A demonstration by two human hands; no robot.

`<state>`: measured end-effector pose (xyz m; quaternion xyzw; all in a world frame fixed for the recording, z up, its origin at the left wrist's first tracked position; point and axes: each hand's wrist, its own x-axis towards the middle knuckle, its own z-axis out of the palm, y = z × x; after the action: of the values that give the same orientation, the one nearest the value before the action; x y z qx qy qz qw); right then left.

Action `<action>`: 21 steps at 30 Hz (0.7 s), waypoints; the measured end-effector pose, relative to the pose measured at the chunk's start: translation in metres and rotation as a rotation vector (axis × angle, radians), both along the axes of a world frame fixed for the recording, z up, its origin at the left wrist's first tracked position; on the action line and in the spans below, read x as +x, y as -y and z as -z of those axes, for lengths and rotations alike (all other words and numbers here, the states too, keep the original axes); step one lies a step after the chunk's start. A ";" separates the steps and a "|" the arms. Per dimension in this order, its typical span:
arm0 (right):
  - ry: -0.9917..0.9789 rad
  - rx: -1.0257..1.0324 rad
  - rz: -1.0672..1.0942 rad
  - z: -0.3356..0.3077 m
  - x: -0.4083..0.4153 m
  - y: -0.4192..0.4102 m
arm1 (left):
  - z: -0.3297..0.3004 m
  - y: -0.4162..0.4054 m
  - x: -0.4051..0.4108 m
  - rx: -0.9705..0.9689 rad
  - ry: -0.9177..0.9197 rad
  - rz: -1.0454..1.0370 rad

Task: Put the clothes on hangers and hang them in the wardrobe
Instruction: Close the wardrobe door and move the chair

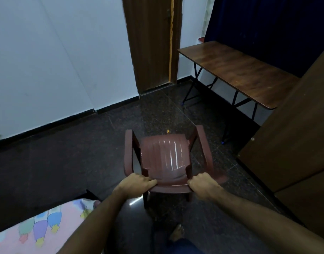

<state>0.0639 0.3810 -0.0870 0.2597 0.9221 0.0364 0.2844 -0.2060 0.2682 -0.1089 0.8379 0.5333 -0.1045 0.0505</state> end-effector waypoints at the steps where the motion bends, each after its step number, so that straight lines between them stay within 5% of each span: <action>1: -0.017 -0.008 0.022 0.001 -0.002 -0.005 | 0.002 -0.013 -0.005 -0.027 0.005 -0.013; 9: -0.372 -0.140 0.307 0.023 0.007 -0.087 | 0.017 -0.140 -0.049 -0.131 -0.033 -0.179; 21: -0.361 -0.089 0.262 0.033 -0.066 -0.197 | 0.002 -0.276 -0.117 -0.102 -0.140 -0.122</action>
<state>-0.0024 0.5785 -0.1199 0.3669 0.9171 -0.0887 0.1283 -0.3227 0.5439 -0.1109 0.7910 0.5793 -0.1865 0.0620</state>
